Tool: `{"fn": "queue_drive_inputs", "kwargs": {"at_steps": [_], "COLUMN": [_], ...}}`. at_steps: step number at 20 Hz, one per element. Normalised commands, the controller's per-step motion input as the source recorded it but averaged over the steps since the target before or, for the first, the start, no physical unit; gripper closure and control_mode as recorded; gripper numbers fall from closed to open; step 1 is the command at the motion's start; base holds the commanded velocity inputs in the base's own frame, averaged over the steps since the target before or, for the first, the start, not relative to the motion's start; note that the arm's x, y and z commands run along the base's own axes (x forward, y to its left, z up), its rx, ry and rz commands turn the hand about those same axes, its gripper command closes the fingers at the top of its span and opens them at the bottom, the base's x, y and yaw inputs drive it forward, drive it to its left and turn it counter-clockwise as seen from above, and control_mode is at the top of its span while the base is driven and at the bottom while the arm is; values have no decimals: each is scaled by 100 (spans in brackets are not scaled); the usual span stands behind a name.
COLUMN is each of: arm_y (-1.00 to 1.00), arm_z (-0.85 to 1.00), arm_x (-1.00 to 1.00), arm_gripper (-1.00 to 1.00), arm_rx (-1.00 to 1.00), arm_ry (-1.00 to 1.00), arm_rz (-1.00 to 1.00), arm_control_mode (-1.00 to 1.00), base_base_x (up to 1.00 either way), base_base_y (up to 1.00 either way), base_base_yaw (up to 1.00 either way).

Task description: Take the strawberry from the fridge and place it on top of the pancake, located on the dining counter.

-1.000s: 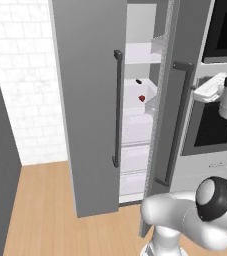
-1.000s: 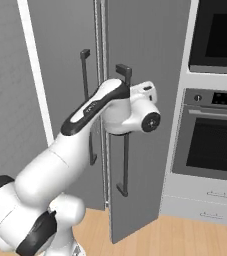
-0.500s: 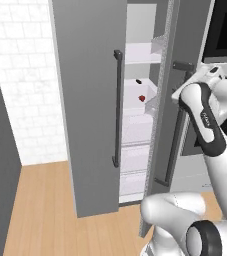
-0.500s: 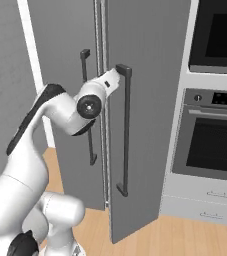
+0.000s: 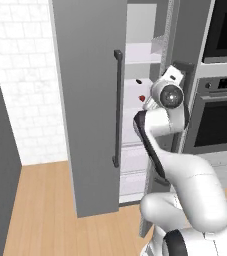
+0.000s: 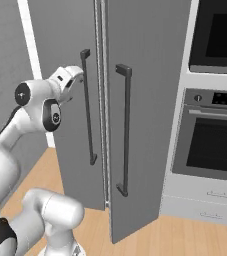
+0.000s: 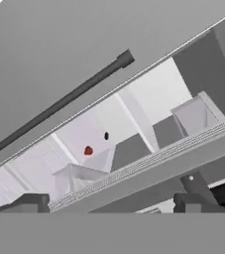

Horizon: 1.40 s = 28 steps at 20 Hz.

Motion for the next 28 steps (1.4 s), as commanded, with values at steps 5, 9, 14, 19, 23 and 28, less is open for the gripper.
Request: {"fn": "queue_drive_inputs", "kwargs": {"at_steps": [5, 9, 14, 19, 23, 28], "arm_y": [11, -16, -26, -6, -19, -54], "arm_z": [0, -2, -12, -13, -4, 0], "arm_x": [44, 53, 59, 67, 47, 13], "arm_gripper": [-100, -100, -100, -100, -100, -100], "arm_rx": [-32, -16, -8, -10, -5, 0], "arm_ry": [25, 10, 13, 12, 1, 0], "arm_rz": [-39, -27, -15, -11, -6, -4], "arm_control_mode": [-100, -100, -100, -100, -100, -100], "base_base_x": [0, 0, 0, 0, 0, 0], "base_base_y": [0, 0, 0, 0, 0, 0], "base_base_yaw": [0, 0, 0, 0, 0, 0]}}
